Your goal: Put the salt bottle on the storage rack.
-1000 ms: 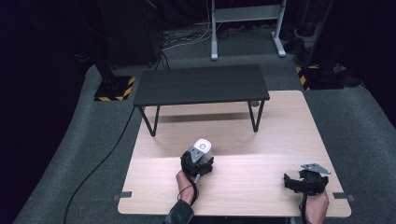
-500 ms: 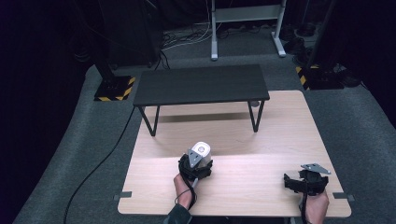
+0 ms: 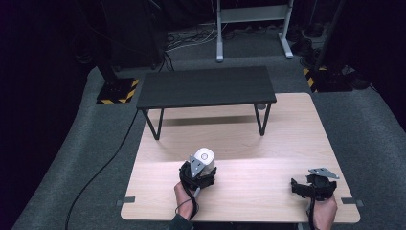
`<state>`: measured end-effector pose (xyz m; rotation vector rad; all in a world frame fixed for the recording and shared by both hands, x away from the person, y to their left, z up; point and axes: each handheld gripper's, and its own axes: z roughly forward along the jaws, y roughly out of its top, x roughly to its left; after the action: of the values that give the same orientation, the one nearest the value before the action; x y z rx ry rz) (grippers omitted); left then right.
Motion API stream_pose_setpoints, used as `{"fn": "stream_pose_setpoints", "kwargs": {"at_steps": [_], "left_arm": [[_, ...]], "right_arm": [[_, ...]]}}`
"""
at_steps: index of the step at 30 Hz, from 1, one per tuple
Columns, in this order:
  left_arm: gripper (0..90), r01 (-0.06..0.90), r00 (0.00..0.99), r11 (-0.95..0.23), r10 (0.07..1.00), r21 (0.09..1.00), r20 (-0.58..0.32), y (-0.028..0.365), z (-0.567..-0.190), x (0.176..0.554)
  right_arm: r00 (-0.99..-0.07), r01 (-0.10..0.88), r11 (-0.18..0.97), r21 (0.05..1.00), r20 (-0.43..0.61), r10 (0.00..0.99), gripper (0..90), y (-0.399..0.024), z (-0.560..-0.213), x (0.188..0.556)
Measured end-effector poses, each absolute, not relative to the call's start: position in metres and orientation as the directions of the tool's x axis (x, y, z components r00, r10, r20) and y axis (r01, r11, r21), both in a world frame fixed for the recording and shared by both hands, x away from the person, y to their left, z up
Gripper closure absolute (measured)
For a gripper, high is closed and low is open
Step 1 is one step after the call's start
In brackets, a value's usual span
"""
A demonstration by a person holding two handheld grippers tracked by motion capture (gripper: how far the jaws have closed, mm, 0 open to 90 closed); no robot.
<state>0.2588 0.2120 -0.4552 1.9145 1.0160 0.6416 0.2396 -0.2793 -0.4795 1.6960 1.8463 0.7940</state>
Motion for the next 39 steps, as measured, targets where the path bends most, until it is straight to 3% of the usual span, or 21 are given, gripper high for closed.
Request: {"fn": "stream_pose_setpoints", "kwargs": {"at_steps": [39], "left_arm": [[30.0,0.333,0.588,-0.328,0.805,0.884,0.077,0.209,-0.419,0.272]], "right_arm": [[-0.092,0.700,0.050,0.713,0.020,0.996,0.0,-0.279,-0.480,0.240]]}}
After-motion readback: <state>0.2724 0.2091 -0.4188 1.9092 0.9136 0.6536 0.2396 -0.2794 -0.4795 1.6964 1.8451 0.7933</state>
